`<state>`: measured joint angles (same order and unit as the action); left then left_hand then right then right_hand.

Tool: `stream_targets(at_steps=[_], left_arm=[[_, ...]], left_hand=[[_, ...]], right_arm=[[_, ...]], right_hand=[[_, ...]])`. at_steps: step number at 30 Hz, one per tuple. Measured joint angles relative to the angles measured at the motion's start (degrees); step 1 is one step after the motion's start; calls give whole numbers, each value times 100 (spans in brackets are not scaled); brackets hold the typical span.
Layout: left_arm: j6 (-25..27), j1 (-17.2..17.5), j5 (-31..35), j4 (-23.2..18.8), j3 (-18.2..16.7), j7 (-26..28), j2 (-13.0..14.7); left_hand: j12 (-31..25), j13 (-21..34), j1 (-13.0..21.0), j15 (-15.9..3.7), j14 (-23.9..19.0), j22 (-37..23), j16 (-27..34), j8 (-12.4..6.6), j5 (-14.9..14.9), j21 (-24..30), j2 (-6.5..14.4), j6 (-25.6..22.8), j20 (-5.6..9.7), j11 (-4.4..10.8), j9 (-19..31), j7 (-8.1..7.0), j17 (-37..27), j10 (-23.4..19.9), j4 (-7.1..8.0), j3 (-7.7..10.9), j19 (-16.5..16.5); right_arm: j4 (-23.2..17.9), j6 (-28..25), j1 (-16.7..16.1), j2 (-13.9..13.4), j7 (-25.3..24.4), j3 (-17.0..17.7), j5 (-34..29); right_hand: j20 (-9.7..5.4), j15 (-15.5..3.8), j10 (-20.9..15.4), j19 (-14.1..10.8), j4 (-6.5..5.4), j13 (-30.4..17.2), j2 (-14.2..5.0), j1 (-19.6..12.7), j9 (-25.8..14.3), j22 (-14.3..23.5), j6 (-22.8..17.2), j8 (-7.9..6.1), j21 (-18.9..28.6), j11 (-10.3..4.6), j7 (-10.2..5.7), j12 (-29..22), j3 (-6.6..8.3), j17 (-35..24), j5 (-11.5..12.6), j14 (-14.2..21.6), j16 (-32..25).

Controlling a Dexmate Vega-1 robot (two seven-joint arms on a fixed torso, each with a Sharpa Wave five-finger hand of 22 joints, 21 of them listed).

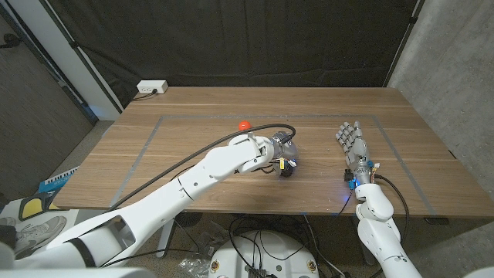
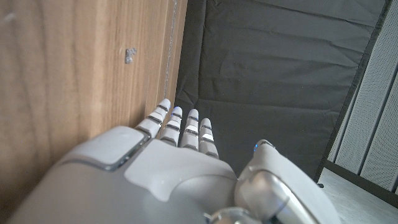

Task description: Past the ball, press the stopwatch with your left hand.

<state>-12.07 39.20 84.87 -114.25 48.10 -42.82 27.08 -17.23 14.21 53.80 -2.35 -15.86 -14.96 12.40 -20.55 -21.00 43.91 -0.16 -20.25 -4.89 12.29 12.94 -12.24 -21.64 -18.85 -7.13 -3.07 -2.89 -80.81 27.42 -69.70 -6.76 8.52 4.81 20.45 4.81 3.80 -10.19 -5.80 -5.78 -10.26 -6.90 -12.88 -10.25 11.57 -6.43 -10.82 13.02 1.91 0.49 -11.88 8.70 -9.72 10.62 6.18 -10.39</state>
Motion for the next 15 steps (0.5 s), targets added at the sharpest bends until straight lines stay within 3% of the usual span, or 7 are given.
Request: stream_targets(at_steps=[8, 15], left_arm=[[-112, -68, -106, 8, -9, -3, 7], [-196, -127, -119, 34, 21, -25, 13]], left_hand=[[-25, 31, 112, 0, 6, 29, 0, -48, 0, 0, -88, 44, -1, 0, 44, -15, -4, -81, -40, -40, 0], [103, 59, 285, 9, 284, 86, -62, 21, 0, 0, -137, 435, 39, -8, 99, -11, 13, 123, -75, -76, -84]], right_arm=[[3, 24, -12, 19, -23, 19, 12], [3, 30, -30, 41, -71, 34, 13]], right_hand=[[0, 0, 0, 0, 0, 0, 4, 4, 0, 0, 0, 0, 0, 0, 0, 0, 0, 0, 0, 0, 0], [22, 0, 0, 23, 0, 0, 30, 30, 0, 0, 3, 0, 0, 0, -2, 0, 0, 0, 0, 0, 0]])
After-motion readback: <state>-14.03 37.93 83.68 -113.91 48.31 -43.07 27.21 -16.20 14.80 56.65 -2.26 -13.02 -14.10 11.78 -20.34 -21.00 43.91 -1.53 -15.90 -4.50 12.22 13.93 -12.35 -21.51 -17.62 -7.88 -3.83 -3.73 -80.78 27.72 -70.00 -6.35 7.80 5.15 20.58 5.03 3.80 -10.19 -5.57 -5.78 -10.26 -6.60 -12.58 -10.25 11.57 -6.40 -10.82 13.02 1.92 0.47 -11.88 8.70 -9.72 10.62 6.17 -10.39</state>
